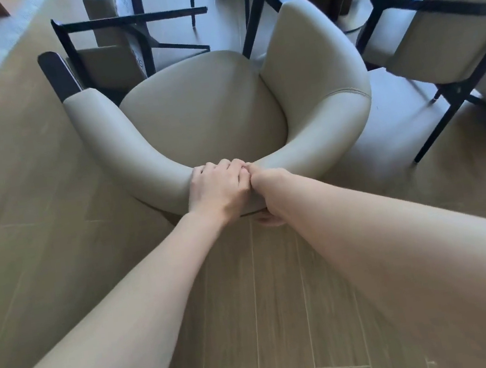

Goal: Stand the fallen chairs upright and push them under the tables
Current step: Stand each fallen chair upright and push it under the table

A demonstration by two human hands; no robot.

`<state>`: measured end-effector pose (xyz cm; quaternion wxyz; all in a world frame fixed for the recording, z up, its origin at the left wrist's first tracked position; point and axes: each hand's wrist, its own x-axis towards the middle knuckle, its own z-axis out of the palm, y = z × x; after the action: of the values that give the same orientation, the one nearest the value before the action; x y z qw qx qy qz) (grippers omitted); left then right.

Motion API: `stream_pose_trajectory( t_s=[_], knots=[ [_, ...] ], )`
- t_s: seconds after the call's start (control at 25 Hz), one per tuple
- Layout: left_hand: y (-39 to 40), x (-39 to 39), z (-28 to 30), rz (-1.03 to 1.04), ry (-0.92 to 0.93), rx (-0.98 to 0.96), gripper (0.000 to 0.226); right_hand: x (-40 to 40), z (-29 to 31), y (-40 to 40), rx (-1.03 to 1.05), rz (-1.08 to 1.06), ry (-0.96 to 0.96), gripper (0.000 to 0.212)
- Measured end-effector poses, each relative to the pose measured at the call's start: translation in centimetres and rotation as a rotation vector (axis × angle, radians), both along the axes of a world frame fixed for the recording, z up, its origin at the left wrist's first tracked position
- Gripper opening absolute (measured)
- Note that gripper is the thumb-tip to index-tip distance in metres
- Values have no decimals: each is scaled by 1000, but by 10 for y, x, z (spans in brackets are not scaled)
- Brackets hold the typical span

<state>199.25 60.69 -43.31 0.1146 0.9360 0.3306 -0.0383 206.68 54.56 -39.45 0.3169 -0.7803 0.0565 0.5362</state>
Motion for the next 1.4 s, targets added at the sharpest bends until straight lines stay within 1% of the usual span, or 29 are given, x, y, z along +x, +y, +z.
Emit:
stream_pose_trajectory(
  t_s=[0.04, 0.08, 0.12, 0.16, 0.2, 0.28, 0.32, 0.36, 0.44, 0.48, 0.52, 0.64, 0.68, 0.84, 1.0, 1.12, 1.28, 1.4],
  knots=[
    [4, 1, -4, 2, -25, 45, 44, 6, 6, 2, -41, 183, -45, 27],
    [9, 2, -5, 6, -45, 61, 48, 14, 14, 2, -115, 366, -125, 17],
    [11, 2, -6, 4, -55, 62, 56, 27, 17, -2, -185, 497, -175, 23],
    [15, 2, -6, -9, -61, 70, 67, 39, 25, -6, -245, 599, -245, 34],
    [21, 2, -4, -26, -55, 79, 78, 52, 30, -7, -246, 710, -380, 41],
    [35, 1, -4, -46, -8, 107, 93, 75, 32, -10, -214, 1001, -892, 47],
    [41, 1, -3, -64, 24, 120, 97, 84, 31, -11, -155, 1104, -1090, 55],
    [47, 2, -2, -86, 42, 129, 100, 94, 29, -9, -119, 1228, -1193, 70],
    [60, 5, -1, -115, 36, 126, 100, 113, 20, 1, -144, 1542, -1220, 109],
    [68, 7, 0, -118, 22, 124, 98, 125, 14, 7, -156, 1661, -1235, 122],
    [75, 9, 0, -115, 9, 126, 95, 136, 9, 12, -149, 1721, -1266, 126],
    [96, 15, 1, -105, -21, 110, 88, 176, 0, 32, -42, 1667, -1309, 111],
    [102, 16, 0, -115, -23, 111, 87, 184, -1, 40, -42, 1661, -1326, 106],
    [123, 15, 2, -171, 45, 107, 96, 196, -8, 64, -66, 1709, -1402, 95],
    [143, 21, 9, -169, 78, 104, 95, 201, -10, 79, -34, 1702, -1394, 98],
    [159, 25, 10, -155, 31, 79, 95, 204, -9, 95, 6, 1682, -1401, 94],
    [180, 31, 11, -161, 7, 66, 96, 206, -9, 116, -21, 1675, -1422, 90],
    [193, 34, 11, -163, -33, 70, 100, 205, -8, 130, -37, 1667, -1419, 91]
  ],
)
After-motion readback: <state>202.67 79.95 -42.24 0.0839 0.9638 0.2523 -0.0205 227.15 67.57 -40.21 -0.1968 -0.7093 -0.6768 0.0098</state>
